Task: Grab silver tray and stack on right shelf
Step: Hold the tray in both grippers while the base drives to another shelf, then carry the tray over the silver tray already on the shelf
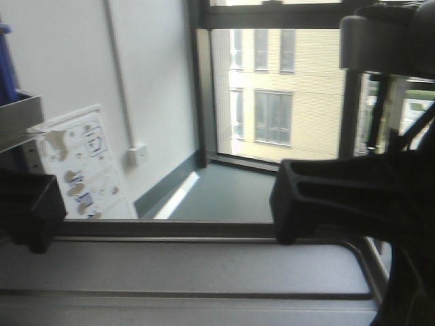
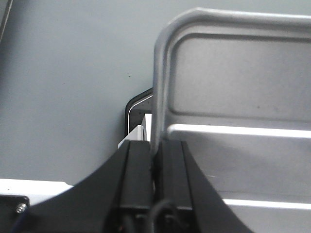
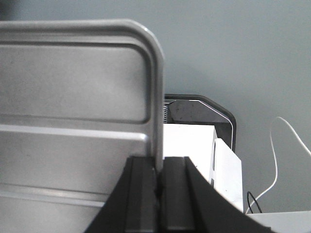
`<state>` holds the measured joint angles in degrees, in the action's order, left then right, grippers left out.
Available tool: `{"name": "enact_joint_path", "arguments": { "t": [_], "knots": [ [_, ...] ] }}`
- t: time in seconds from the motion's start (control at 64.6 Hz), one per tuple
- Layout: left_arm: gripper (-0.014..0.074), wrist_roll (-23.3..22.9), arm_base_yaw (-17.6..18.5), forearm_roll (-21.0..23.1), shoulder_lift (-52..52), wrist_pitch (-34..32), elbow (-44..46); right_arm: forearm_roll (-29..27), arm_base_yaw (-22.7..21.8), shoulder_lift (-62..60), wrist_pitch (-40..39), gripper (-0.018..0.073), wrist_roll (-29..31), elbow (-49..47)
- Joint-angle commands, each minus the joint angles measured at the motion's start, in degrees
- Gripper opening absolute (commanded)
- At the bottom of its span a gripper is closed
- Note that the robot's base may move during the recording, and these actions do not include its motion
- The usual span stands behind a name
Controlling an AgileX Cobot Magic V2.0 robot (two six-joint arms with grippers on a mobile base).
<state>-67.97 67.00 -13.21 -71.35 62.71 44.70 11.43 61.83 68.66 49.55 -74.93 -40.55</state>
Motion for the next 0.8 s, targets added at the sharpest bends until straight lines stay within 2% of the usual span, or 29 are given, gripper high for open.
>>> {"name": "enact_joint_path", "arguments": {
  "t": [0.0, 0.309, 0.789],
  "knots": [
    [-0.0092, -0.29, 0.10, -2.66, 1.23, 12.62, 0.81, 2.31, -0.12, -1.33, 4.29, 0.0058, 0.38, -1.28],
    [-0.0092, -0.29, 0.10, -2.44, 1.23, 12.62, 0.81, 2.31, -0.12, -1.33, 8.13, 0.0058, 0.38, -1.28],
    [-0.0092, -0.29, 0.10, -2.44, 1.23, 12.62, 0.81, 2.31, -0.12, -1.33, 21.49, 0.0058, 0.38, -1.28]
  ]
}}
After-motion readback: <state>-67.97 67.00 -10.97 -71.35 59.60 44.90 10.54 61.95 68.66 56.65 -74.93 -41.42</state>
